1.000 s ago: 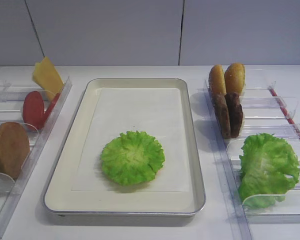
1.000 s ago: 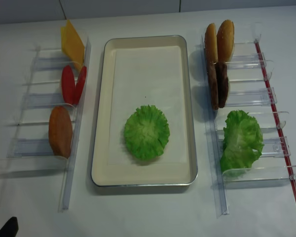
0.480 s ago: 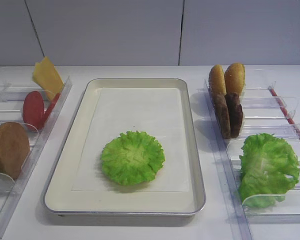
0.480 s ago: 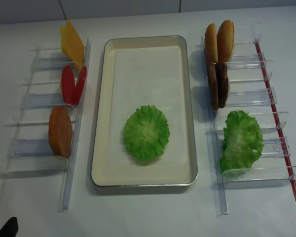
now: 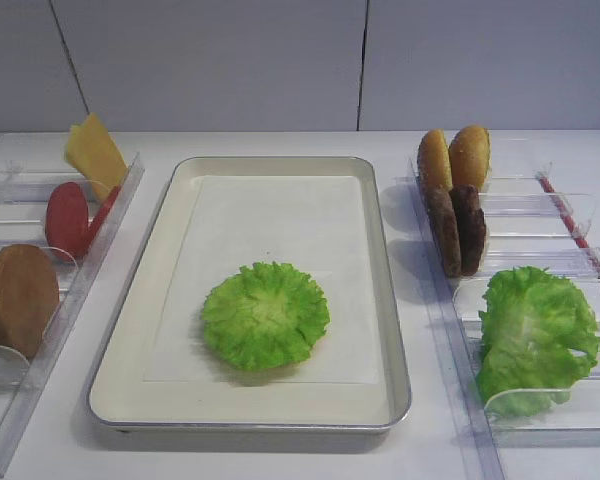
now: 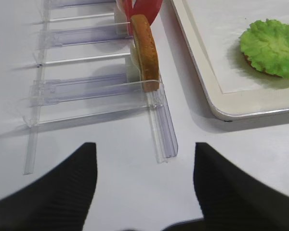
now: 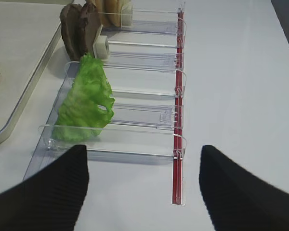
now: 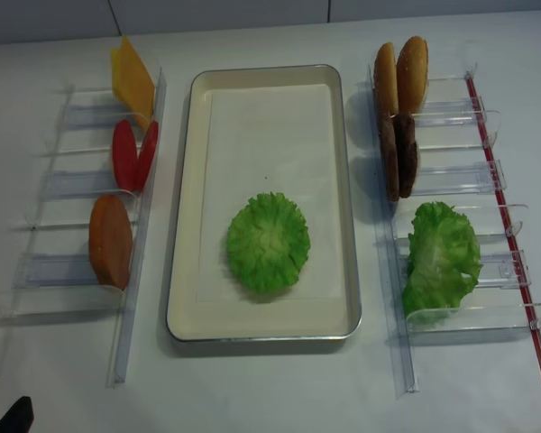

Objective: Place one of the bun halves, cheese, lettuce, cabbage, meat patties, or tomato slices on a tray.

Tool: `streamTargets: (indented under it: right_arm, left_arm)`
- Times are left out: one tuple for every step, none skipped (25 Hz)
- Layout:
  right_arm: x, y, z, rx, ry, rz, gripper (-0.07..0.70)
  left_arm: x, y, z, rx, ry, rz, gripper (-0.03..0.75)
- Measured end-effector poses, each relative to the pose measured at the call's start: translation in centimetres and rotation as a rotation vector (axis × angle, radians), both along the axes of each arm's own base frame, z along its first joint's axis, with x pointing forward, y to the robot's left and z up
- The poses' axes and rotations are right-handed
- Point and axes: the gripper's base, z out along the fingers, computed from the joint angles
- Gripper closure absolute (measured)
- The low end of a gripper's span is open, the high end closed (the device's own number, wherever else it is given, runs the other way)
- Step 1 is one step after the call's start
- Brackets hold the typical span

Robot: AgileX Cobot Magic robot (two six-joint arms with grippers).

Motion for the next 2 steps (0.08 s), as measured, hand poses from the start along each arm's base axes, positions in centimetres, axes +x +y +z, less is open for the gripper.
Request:
streamTargets:
  right_arm:
    - [0.00,0.00,0.00,0.000,0.000,0.000,0.135]
    - [0.00,0.00,0.00,0.000,0.000,0.000,0.135]
  left_arm:
    - [0.00,0.00,0.00,0.000,0.000,0.000,0.304]
    - [0.00,0.00,0.00,0.000,0.000,0.000,0.304]
